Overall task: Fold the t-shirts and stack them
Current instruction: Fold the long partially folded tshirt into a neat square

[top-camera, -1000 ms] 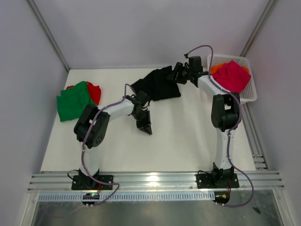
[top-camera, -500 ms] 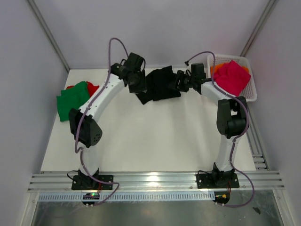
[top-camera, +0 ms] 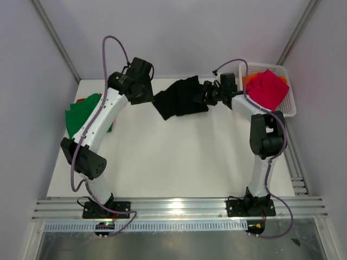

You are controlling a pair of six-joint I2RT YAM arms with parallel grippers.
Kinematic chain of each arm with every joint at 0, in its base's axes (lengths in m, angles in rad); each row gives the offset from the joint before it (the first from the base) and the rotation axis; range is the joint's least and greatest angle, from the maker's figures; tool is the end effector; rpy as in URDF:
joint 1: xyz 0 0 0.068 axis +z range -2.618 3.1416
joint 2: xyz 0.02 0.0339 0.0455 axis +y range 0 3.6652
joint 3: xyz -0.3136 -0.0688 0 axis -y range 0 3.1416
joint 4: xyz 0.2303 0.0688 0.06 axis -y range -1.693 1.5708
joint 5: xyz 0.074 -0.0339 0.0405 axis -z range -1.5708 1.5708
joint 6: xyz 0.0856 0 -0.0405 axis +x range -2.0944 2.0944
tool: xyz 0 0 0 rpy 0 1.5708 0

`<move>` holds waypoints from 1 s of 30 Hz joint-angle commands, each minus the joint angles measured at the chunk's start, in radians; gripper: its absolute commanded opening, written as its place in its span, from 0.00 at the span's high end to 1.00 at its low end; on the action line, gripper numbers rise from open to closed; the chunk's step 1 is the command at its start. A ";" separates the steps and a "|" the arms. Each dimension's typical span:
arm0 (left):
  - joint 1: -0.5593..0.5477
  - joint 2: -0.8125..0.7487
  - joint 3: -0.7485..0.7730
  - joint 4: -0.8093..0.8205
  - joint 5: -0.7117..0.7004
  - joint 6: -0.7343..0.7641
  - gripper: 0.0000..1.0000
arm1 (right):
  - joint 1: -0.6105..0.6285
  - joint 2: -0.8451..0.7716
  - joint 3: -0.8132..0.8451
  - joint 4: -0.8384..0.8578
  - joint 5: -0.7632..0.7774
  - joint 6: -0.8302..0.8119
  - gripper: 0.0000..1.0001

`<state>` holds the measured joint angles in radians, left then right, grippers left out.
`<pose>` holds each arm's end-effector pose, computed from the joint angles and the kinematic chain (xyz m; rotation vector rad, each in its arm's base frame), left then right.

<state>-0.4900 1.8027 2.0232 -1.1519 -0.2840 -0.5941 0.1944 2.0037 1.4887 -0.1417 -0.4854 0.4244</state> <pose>0.3615 -0.1656 0.4023 -0.2434 2.4417 -0.1184 0.4830 0.1358 0.2456 -0.0141 2.2813 0.8732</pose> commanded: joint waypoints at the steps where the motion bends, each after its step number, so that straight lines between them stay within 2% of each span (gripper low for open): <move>1: -0.001 -0.120 -0.063 0.104 0.037 -0.026 0.50 | 0.004 0.001 -0.010 0.102 -0.007 0.008 0.45; 5: -0.002 -0.196 -0.225 0.213 0.126 -0.042 0.50 | 0.004 0.020 0.010 0.197 -0.024 0.036 0.45; 10: -0.002 -0.290 -0.386 0.340 0.195 -0.059 0.50 | 0.004 0.084 0.099 0.221 -0.045 0.085 0.45; 13: -0.002 -0.325 -0.468 0.373 0.224 -0.075 0.50 | 0.004 0.145 0.188 0.223 -0.045 0.115 0.45; 19: -0.004 -0.422 -0.619 0.428 0.267 -0.111 0.50 | 0.007 0.250 0.239 0.289 -0.051 0.203 0.45; 24: -0.004 -0.499 -0.690 0.399 0.227 -0.098 0.50 | 0.013 0.297 0.219 0.326 -0.064 0.224 0.45; 30: -0.004 -0.545 -0.686 0.357 0.183 -0.075 0.50 | 0.019 0.259 0.046 0.396 -0.085 0.234 0.45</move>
<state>-0.4908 1.2942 1.3327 -0.7986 -0.0658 -0.6891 0.2020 2.3043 1.6085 0.1894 -0.5426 0.6476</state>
